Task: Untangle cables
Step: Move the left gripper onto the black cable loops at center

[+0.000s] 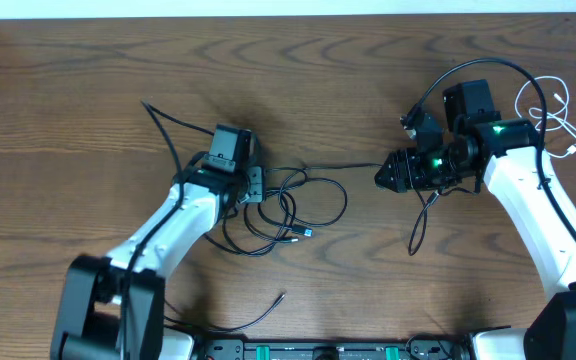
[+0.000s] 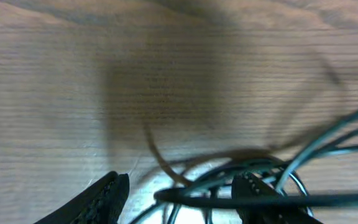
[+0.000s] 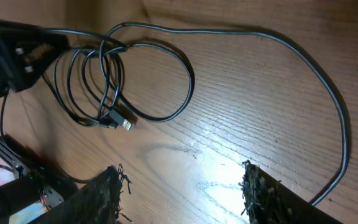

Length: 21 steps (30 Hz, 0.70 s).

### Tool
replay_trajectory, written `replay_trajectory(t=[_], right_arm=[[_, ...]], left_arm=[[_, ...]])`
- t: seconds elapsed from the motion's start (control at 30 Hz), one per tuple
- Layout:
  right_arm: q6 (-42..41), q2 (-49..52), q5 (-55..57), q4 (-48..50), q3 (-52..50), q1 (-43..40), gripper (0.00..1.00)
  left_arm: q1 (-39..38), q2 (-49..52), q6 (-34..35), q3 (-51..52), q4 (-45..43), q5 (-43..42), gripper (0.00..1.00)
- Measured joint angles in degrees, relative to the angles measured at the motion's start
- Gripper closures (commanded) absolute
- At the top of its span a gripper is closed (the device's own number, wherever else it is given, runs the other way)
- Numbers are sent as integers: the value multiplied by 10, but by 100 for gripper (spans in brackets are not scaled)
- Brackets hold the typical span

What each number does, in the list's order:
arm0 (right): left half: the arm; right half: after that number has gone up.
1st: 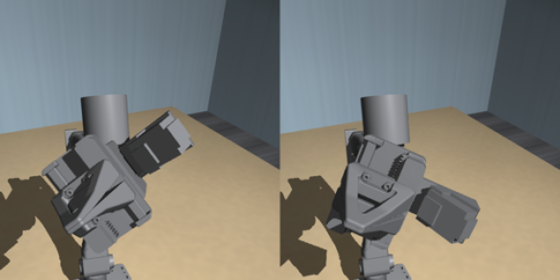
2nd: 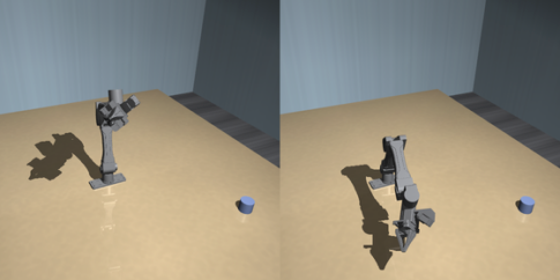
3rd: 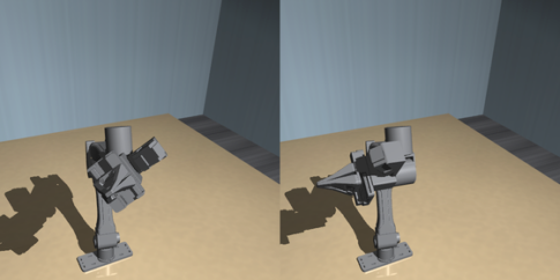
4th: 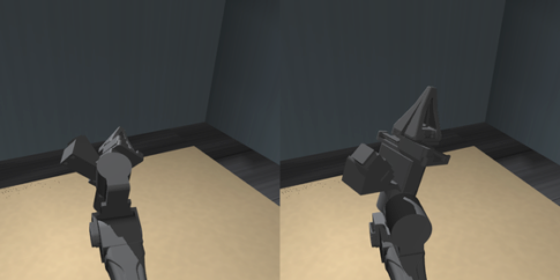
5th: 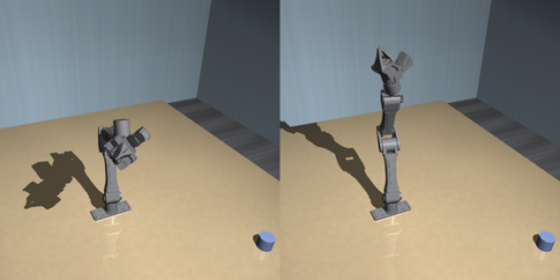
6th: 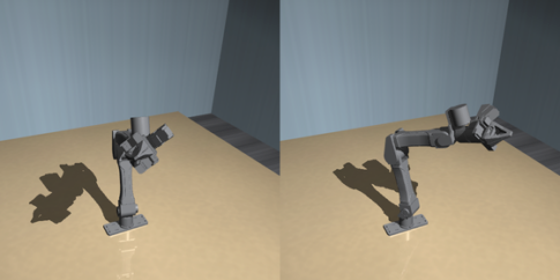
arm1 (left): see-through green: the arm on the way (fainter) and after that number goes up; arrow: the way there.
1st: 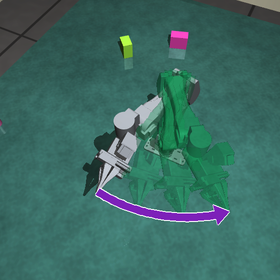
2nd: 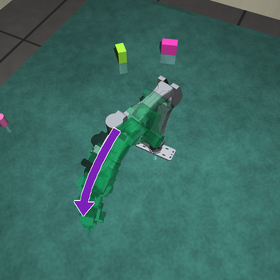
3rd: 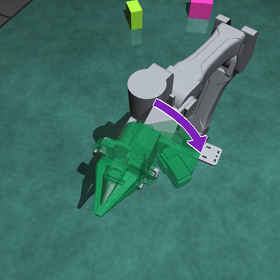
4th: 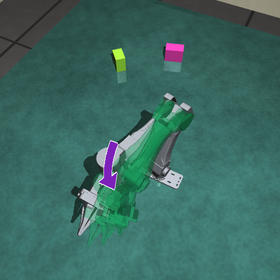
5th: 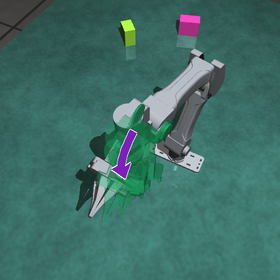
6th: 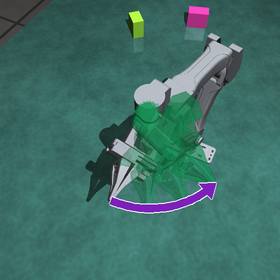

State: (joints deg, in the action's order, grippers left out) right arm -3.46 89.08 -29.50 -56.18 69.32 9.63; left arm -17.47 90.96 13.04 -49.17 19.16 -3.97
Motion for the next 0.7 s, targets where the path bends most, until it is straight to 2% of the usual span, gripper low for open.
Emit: replay_trajectory(t=[0.13, 0.17, 0.23, 0.3, 0.5, 0.7], right_arm=[[0, 0, 0, 0, 0, 0, 39], [0, 0, 0, 0, 0, 0, 39], [0, 0, 0, 0, 0, 1, 39], [0, 0, 0, 0, 0, 2, 39], [-3, 0, -2, 3, 0, 4, 34], [-9, 0, -46, 23, -7, 4, 29]], left_arm=[[0, 22, 1, 1, -27, 0, 42], [0, 22, 2, 1, -35, 0, 47], [0, 22, 7, 1, -57, 0, 73], [0, 22, 11, 1, -73, -1, 91], [0, 20, 39, 1, -67, -35, 93], [4, -27, 109, 1, -48, -91, 92]])
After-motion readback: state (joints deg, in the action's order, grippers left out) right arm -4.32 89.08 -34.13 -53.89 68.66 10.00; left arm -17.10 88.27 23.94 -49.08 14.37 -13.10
